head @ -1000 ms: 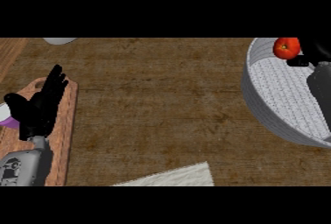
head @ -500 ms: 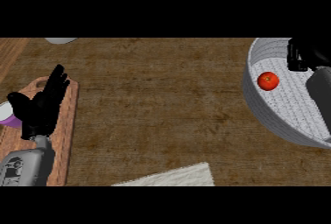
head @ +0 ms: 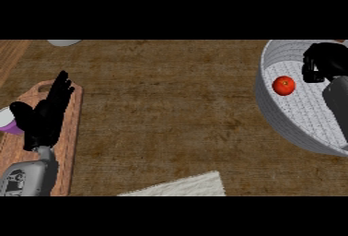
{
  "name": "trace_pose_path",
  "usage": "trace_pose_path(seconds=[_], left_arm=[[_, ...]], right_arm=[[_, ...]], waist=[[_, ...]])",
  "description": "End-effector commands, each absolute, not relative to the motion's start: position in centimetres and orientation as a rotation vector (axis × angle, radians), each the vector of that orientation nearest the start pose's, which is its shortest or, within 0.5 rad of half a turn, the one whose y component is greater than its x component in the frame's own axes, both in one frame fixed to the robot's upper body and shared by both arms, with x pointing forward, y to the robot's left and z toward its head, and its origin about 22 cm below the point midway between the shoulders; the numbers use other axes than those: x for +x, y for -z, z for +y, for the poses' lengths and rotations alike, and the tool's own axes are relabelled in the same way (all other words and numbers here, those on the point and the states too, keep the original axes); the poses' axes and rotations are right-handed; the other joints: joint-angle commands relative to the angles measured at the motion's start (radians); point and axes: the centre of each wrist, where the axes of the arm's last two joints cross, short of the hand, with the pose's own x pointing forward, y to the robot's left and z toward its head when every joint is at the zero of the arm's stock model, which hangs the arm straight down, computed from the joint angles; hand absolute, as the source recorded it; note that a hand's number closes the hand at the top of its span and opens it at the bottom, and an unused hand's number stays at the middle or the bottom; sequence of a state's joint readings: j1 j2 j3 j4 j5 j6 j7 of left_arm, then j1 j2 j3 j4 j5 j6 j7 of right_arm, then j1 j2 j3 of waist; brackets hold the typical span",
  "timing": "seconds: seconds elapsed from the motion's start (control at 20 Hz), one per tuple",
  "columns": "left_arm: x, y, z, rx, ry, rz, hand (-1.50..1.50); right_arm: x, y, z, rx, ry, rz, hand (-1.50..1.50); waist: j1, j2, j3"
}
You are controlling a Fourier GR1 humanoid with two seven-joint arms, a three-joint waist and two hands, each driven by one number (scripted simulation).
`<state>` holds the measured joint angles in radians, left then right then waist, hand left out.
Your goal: Pick the tomato from the placemat and place it in the basket
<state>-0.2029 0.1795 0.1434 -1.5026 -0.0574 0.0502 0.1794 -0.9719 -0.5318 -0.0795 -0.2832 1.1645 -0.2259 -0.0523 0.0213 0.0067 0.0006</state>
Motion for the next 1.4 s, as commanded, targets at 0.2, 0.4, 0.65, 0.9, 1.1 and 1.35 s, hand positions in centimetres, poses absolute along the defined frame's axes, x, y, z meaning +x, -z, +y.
trace_pose_path(seconds=[0.2, 0.4, 0.65, 0.9, 1.1, 1.35], left_arm=[[29.9, -5.4, 29.3, 0.287, 0.050, -1.535, 0.00], [28.7, -4.0, 28.2, 0.255, 0.041, -1.534, 0.00], [29.8, -5.8, 29.0, 0.270, 0.028, -1.535, 0.00], [29.4, -4.9, 28.1, 0.287, 0.027, -1.509, 0.00], [28.3, -4.6, 29.9, 0.282, 0.029, -1.505, 0.00], [29.3, -5.7, 30.1, 0.280, 0.018, -1.529, 0.00]], right_arm=[[42.5, -9.5, -37.2, -1.245, -1.046, -0.945, 1.50], [42.7, -9.1, -36.6, -1.234, -1.033, -0.861, 1.50], [42.3, -9.8, -37.7, -1.231, -0.892, -1.001, -1.50], [43.3, -11.1, -36.1, -1.170, -0.680, -1.214, -1.50], [43.6, -14.0, -36.9, -1.097, -0.490, -1.320, -1.50], [41.5, -13.4, -41.0, -1.045, -0.229, -1.325, -1.50]], waist=[[0.003, 0.003, 0.000], [0.008, 0.003, 0.000], [-0.002, 0.001, 0.001], [-0.018, -0.006, 0.000], [-0.025, -0.013, -0.001], [-0.023, -0.009, 0.000]])
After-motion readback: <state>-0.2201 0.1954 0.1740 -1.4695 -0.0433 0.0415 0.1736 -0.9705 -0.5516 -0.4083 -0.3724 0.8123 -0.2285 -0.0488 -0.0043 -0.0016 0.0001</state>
